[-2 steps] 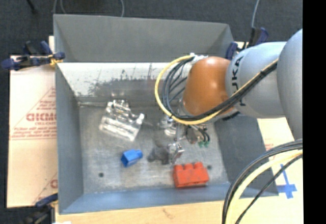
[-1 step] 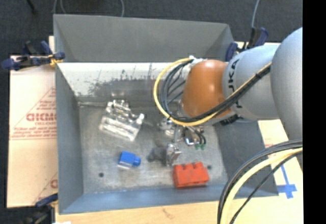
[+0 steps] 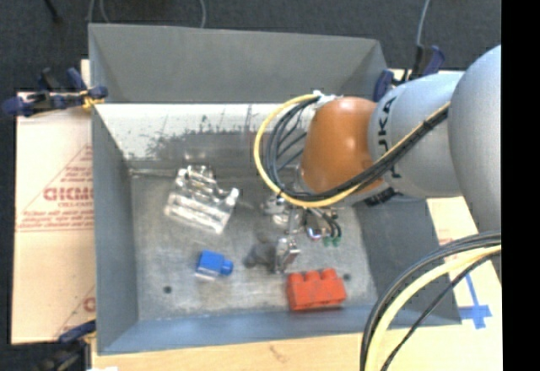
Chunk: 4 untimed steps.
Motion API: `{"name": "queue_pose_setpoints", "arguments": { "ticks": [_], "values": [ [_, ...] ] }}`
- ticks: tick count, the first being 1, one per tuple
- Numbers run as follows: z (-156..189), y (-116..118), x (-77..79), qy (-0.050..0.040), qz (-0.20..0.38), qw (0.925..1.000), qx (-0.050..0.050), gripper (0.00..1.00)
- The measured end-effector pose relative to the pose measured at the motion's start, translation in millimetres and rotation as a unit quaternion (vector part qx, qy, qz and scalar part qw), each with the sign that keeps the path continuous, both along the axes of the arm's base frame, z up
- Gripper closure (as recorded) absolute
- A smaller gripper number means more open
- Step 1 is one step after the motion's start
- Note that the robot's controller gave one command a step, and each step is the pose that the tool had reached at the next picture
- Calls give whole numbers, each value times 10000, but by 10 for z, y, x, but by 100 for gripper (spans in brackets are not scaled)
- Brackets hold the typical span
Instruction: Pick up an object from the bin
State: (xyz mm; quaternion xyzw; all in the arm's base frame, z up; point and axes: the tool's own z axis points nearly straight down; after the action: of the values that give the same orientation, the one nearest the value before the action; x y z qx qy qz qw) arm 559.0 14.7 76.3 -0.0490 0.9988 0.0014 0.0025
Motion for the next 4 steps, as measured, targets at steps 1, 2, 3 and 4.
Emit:
{"name": "queue_pose_setpoints", "arguments": {
  "ticks": [1, 2, 3, 4],
  "values": [
    [13, 1, 14, -4, 0, 10000, -2, 0],
    [22, 2, 27, -8, -2, 10000, -2, 0],
    [35, 1, 38, -24, -6, 10000, -2, 100],
    [721, -6, 67, -28, -14, 10000, -13, 100]
  ]
}}
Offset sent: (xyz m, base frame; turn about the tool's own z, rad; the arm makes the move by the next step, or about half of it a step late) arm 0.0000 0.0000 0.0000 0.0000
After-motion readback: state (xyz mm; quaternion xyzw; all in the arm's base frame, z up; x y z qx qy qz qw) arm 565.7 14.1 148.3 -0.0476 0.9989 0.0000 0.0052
